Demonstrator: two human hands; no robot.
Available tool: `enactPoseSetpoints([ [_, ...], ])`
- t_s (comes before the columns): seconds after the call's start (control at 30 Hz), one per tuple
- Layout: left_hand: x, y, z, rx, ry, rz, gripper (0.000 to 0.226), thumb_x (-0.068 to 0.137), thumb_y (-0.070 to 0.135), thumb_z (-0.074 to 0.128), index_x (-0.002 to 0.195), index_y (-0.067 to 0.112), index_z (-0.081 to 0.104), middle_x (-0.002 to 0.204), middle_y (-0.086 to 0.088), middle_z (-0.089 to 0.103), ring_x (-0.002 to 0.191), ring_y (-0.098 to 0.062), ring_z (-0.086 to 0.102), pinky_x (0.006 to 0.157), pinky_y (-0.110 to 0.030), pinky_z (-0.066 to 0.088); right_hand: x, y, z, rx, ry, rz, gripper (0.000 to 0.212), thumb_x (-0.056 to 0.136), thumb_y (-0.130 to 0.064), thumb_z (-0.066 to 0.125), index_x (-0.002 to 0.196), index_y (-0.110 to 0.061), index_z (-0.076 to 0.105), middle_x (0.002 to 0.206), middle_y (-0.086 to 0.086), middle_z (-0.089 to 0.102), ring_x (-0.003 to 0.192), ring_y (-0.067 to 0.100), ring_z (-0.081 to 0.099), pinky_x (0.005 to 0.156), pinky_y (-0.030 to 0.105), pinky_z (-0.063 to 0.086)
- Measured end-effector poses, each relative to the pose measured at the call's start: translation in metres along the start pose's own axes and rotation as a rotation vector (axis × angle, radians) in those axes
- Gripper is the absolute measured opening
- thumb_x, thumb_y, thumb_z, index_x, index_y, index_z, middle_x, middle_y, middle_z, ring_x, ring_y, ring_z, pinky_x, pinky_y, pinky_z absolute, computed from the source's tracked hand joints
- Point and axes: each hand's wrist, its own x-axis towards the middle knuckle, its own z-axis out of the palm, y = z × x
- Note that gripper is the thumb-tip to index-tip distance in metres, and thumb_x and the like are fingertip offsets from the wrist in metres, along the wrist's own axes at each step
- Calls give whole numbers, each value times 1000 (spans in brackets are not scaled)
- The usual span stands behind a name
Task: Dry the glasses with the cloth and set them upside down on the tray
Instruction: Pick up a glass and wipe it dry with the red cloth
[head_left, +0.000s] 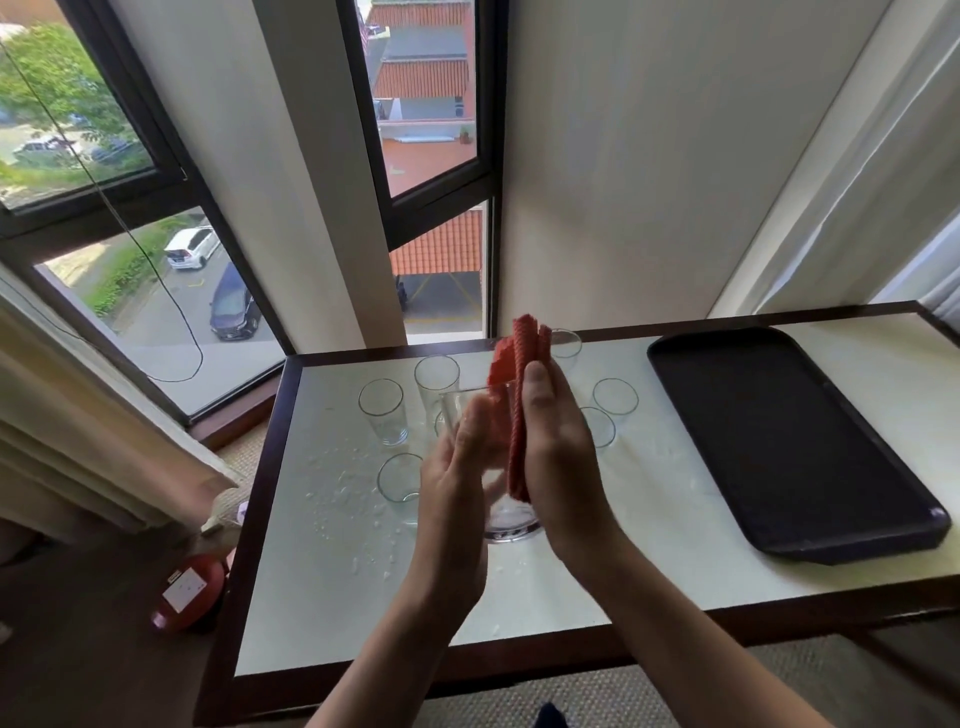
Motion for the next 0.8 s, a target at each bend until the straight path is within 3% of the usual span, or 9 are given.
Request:
enactPoseSetpoints([
  [0.1, 0, 0, -1, -5, -29, -19, 49, 89, 60, 47, 104, 25, 78, 111, -13, 76, 107, -23, 70, 96, -49, 53, 8, -2, -3, 232, -20, 154, 51, 94, -58, 41, 132, -27, 56, 116, 9, 70, 106, 25, 69, 98, 52, 52],
  [0.17, 5, 4, -3, 19, -42, -23, 59, 92, 64, 45, 123, 22, 71, 121, -18, 71, 115, -33, 67, 98, -55, 53, -11, 0, 3, 61, -29, 18, 54, 93, -59, 39, 143, -40, 43, 132, -8, 63, 116, 12, 64, 100, 41, 53],
  [0.23, 11, 8, -5, -18, 6, -5, 65, 95, 62, 46, 135, 12, 59, 124, -21, 68, 113, -32, 69, 89, -41, 59, -32, 2, 10, -112, 0, -160, 54, 94, -54, 40, 146, -53, 27, 148, -31, 38, 134, -7, 42, 110, 22, 39],
  [0.37, 11, 6, -7, -19, -1, 47, 55, 95, 57, 47, 125, 13, 58, 109, -9, 74, 103, -26, 73, 80, -31, 59, -22, 9, 5, -185, -15, -230, 52, 97, -48, 38, 146, -49, 19, 148, -38, 26, 136, -16, 30, 111, 12, 31],
  [0.43, 7, 4, -3, 8, -8, 12, 39, 95, 58, 49, 115, 25, 60, 105, -4, 78, 98, -21, 75, 78, -35, 57, -3, 10, -1, -113, -44, -115, 51, 97, -49, 35, 148, -48, 27, 147, -28, 40, 131, -4, 46, 107, 23, 42],
  [0.53, 6, 1, 1, 19, 6, -24, 52, 90, 60, 52, 125, 23, 61, 120, -9, 73, 113, -24, 69, 91, -43, 54, 3, 11, 1, -62, -35, -5, 60, 91, -58, 32, 149, -43, 33, 145, -12, 52, 129, 11, 54, 108, 38, 46],
  [0.63, 8, 6, -1, -4, -18, -18, 58, 96, 60, 48, 128, 15, 66, 125, -12, 71, 118, -25, 67, 101, -44, 52, -24, 10, 6, -88, -21, -154, 55, 94, -46, 37, 146, -52, 21, 152, -34, 27, 139, -14, 29, 113, 12, 27],
  [0.7, 9, 8, -3, 0, -3, -1, 57, 95, 55, 44, 125, 11, 66, 118, -18, 72, 108, -27, 72, 87, -35, 59, -34, 11, 5, -105, -50, -199, 54, 96, -40, 38, 142, -53, 14, 147, -42, 18, 137, -22, 20, 108, 3, 23],
  [0.8, 9, 3, -2, 25, 66, 27, 50, 88, 60, 38, 116, 25, 60, 107, -13, 75, 88, -16, 76, 68, -26, 59, -18, 11, -2, -41, -79, -132, 51, 98, -48, 35, 147, -46, 21, 143, -33, 37, 124, -19, 44, 102, 11, 41],
])
